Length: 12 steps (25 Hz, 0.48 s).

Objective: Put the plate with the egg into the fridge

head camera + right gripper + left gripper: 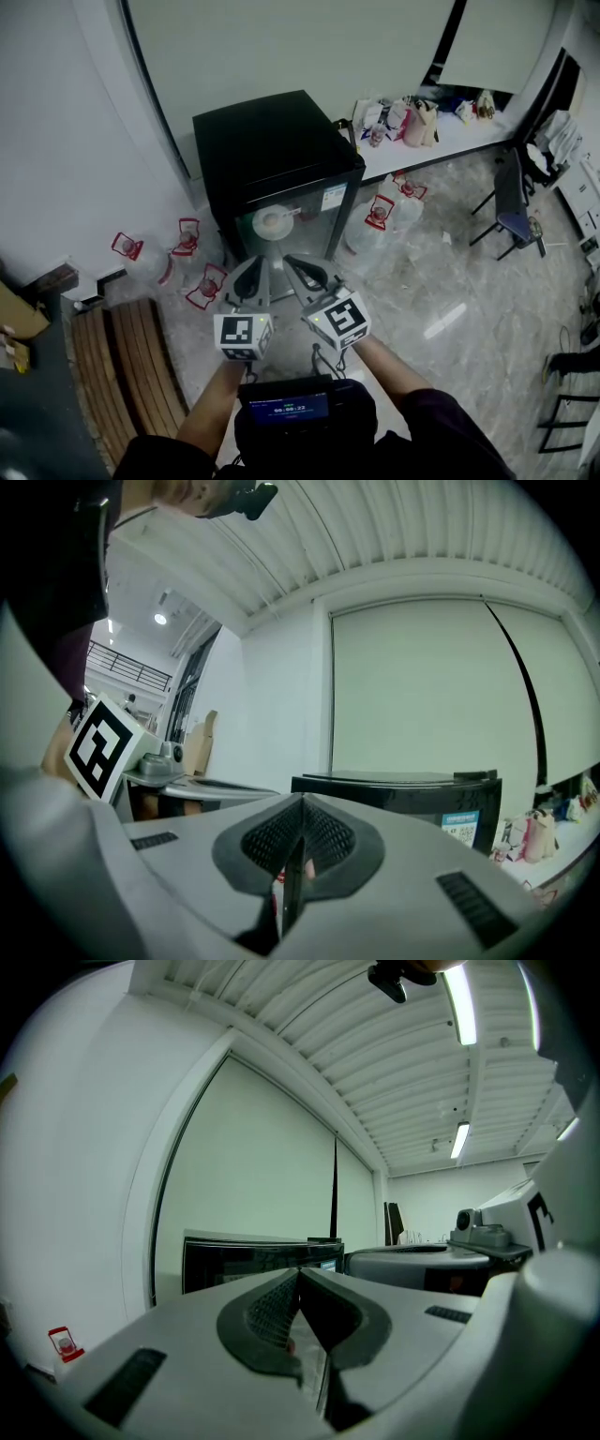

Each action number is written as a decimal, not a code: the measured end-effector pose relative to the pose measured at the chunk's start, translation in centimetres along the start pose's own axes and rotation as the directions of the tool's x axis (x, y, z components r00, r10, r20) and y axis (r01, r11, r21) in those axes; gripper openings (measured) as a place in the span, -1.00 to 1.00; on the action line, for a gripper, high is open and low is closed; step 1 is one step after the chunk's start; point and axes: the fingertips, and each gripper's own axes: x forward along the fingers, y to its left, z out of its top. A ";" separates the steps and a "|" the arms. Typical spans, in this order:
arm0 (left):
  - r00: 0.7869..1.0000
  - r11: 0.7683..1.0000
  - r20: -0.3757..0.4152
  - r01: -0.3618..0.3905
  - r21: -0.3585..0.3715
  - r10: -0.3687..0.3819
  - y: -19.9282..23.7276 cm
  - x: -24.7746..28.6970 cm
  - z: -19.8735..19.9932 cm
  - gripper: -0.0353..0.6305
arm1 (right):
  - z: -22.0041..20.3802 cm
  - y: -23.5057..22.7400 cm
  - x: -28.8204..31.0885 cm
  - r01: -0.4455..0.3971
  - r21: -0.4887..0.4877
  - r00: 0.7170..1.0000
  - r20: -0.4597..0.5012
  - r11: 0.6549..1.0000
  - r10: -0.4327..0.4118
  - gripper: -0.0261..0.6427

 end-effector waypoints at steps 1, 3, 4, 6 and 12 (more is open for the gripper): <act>1.000 1.000 0.005 0.003 0.003 -0.003 -0.3 0.2 0.2 -0.87 | 0.1 -0.2 -0.1 0.001 -0.006 1.000 0.009 1.000 -0.001 -0.90; 1.000 1.000 0.015 0.012 0.012 -0.012 -0.9 0.4 0.5 -0.87 | 0.3 -0.6 -0.4 0.002 -0.004 1.000 0.008 1.000 -0.002 -0.90; 1.000 1.000 0.017 0.014 0.016 -0.014 -1.2 0.5 0.7 -0.87 | 0.4 -0.7 -0.5 0.002 0.004 1.000 -0.002 1.000 -0.002 -0.90; 1.000 1.000 0.016 0.014 0.018 -0.014 -1.6 0.7 0.8 -0.87 | 0.8 -0.9 -0.7 0.001 0.003 1.000 -0.006 1.000 -0.001 -0.90; 1.000 1.000 0.025 0.014 0.024 -0.015 -2.2 1.2 1.2 -0.86 | 1.0 -1.8 -1.0 0.017 0.000 1.000 -0.004 1.000 -0.017 -0.90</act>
